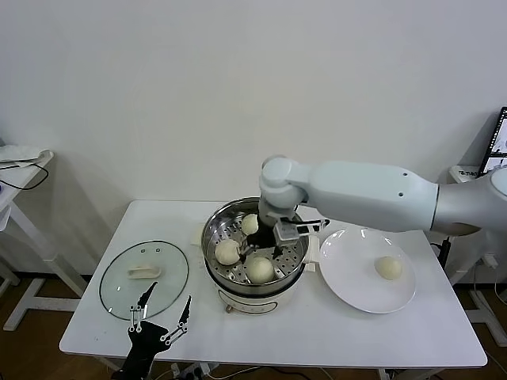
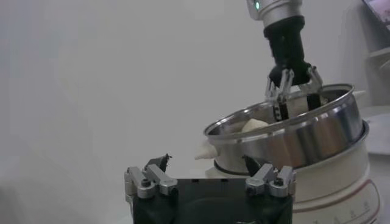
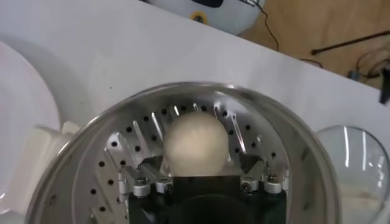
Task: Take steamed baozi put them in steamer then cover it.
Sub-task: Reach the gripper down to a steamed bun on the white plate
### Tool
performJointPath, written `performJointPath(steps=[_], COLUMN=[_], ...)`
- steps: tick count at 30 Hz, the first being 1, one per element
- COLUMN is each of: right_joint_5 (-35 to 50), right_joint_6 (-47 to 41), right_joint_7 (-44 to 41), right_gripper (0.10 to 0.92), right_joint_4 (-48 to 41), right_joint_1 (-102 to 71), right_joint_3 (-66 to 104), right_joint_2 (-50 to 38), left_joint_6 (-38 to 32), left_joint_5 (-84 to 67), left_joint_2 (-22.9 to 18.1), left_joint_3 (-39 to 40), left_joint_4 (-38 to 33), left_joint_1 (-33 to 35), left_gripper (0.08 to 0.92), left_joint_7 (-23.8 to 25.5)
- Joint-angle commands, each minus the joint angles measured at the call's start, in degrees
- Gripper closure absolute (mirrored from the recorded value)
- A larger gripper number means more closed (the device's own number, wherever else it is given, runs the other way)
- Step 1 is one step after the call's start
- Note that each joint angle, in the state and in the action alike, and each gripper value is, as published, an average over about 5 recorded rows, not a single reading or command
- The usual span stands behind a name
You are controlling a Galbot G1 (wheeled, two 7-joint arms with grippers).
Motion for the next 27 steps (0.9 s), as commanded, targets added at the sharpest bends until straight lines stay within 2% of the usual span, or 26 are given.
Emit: performJointPath(steps=[1,6,12,18,27], right_joint_5=[13.1,26.5,29.5,26.8,20.5], right_joint_6=[-9.7,-24.8,-38.1,-39.8,-39.3], right_joint_7=[-1.8,-6.1,-9.6,-9.9,-7.6], right_gripper=[0.203,0.203,0.203,0.203,0.203], right_joint_4=[-5.8,-13.4,-23.6,-31.2,-33.3], right_joint_1=[2.9,4.5,-1.8,-10.3,-22.9], right_joint_3=[5.8,1.9,4.6,7.3,14.3], right_joint_2=[-11.8,-19.3,-24.1,-25.8,-25.4], left_joint_6=[0.1,0.1,0.0,0.0,-0.1], left_joint_5=[0.0,0.1,0.2,0.3,0.5], left_joint_2=[0.2,0.2,0.0,-0.1,-0.6], left_joint_3=[-0.1,0.1,-0.1,-0.8,-0.8], left_joint_4=[0.0,-0.2,-0.5,-0.7,-0.3], left_joint_1=[0.0,-0.1,0.3,0.9,1.3], left_gripper=[0.177,0.177,0.177,0.177,0.177], left_joint_7=[0.0,0.0,0.0,0.0,0.0])
